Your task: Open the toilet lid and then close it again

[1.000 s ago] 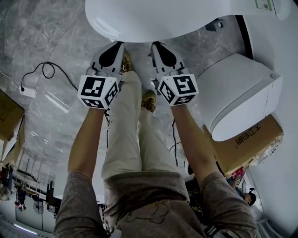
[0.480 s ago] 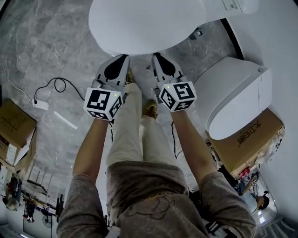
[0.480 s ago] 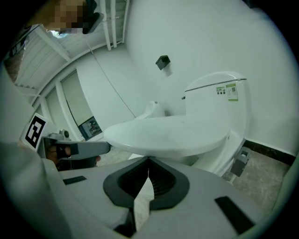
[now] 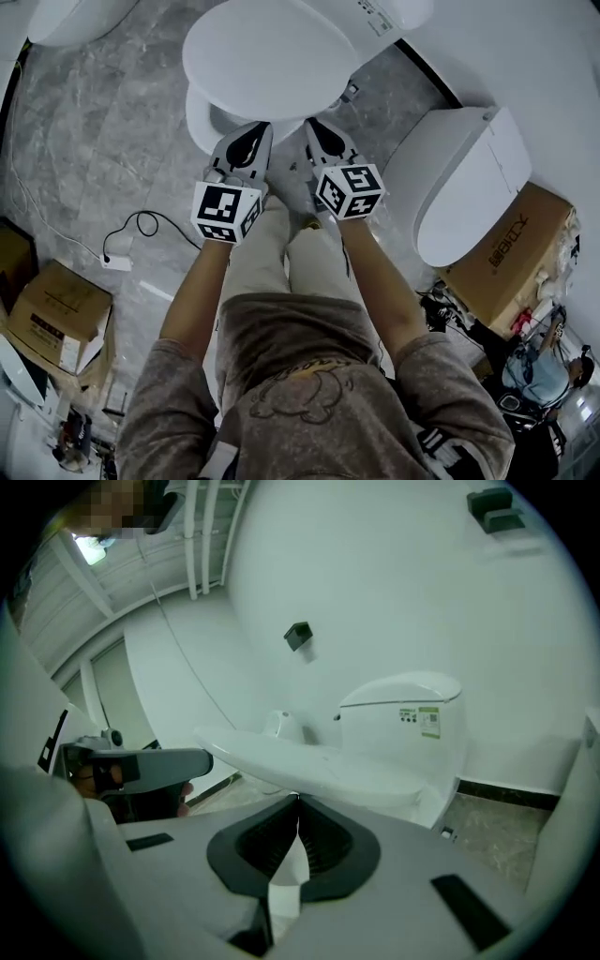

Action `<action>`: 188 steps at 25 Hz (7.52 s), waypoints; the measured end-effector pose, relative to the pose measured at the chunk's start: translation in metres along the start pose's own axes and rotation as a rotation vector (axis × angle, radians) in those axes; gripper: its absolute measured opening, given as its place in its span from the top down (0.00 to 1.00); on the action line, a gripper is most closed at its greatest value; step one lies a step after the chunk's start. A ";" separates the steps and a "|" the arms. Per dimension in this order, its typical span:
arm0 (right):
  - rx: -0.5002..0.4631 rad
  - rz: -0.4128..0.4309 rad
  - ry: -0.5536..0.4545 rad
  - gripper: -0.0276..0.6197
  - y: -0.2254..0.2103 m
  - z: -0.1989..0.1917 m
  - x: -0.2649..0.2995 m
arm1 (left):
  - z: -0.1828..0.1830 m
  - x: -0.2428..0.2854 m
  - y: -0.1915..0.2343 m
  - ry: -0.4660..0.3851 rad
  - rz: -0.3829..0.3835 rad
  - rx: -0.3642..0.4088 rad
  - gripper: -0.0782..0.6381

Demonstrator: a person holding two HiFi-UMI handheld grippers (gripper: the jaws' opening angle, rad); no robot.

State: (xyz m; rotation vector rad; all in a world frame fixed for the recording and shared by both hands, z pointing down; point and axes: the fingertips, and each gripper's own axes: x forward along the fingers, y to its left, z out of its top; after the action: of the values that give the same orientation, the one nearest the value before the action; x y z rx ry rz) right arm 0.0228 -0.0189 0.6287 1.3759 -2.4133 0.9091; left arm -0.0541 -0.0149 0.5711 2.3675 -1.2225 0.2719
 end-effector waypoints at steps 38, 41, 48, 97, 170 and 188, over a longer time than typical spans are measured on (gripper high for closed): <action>0.206 -0.237 -0.096 0.91 -0.196 0.242 0.015 | 0.209 0.284 -0.071 0.185 -0.280 0.143 0.88; 0.207 -0.257 -0.099 0.91 -0.212 0.249 0.021 | 0.213 0.305 -0.074 0.195 -0.294 0.168 0.88; 0.208 -0.290 -0.137 0.91 -0.220 0.263 0.012 | 0.232 0.302 -0.087 0.170 -0.349 0.249 0.88; 0.221 -0.324 -0.238 0.91 -0.166 0.287 -0.024 | 0.275 0.300 -0.047 0.288 -0.285 0.352 0.49; 0.015 -0.036 0.204 0.91 0.031 0.021 0.016 | -0.239 -0.003 0.161 0.860 0.169 -0.201 0.61; -0.047 0.058 0.148 0.91 0.072 0.089 -0.001 | -0.113 -0.017 0.172 0.666 0.288 -0.306 0.69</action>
State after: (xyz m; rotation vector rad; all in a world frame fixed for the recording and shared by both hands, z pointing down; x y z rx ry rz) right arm -0.0275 -0.0457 0.5296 1.1842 -2.3584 0.9274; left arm -0.2001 -0.0340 0.7166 1.6321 -1.1544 0.8239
